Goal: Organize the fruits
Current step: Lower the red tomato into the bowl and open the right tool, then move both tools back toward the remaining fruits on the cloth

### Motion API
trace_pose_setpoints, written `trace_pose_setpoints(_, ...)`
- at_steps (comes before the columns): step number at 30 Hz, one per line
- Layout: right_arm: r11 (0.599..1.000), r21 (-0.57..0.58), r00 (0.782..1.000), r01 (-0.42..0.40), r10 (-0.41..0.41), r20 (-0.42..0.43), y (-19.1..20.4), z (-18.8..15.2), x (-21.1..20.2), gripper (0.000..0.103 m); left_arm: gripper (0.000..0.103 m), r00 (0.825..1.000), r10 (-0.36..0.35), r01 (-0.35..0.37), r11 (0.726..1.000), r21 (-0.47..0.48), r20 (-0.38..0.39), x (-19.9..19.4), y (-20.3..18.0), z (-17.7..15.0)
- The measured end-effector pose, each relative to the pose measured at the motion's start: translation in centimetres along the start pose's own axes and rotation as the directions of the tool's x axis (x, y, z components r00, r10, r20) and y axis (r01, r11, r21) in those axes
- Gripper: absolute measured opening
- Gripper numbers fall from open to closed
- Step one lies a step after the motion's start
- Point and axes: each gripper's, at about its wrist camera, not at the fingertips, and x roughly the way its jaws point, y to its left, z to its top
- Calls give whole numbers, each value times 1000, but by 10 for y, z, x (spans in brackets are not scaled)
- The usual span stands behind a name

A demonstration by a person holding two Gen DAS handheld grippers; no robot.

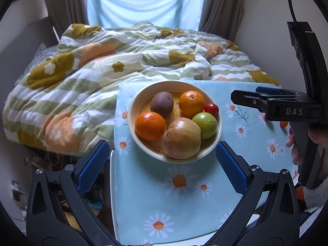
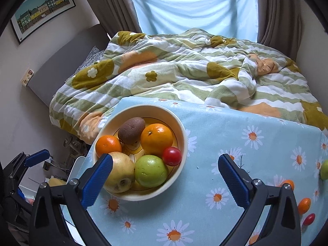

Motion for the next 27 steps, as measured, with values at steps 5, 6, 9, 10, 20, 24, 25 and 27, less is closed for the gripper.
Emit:
trace_pose_setpoints(5,998,55,999,37,-39,25,-6,-4,-28,102,103,1000,-16,16,999,29,15,-14,-6,7)
trace_pose_setpoints(6,997,66,998,46,-48,31,-7,-5,-34,102,103,1000,-22,21,999,38,18,-17,-8,9)
trace_pose_setpoints(9,992,99,995,83,-88,44,-14,-9,-52,102,103,999,-36,35,997,72,19,-20,-16,17)
trace_pose_setpoints(10,989,109,994,98,-103,47,-16,-10,-57,102,103,999,-38,36,996,84,14,-20,-19,20)
trace_pose_setpoints(20,962,188,974,198,-214,68,-68,-33,-116,103,103,998,-37,31,990,139,47,-17,-73,39)
trace_pose_setpoints(24,950,210,967,229,-248,64,-102,-48,-133,103,103,997,-69,62,988,139,45,-9,-107,48)
trace_pose_setpoints(25,946,217,964,240,-259,63,-111,-52,-137,103,103,996,-75,68,987,144,44,-7,-118,50)
trace_pose_setpoints(27,937,224,957,266,-285,54,-126,-59,-143,102,103,996,-84,76,984,160,41,-1,-140,55)
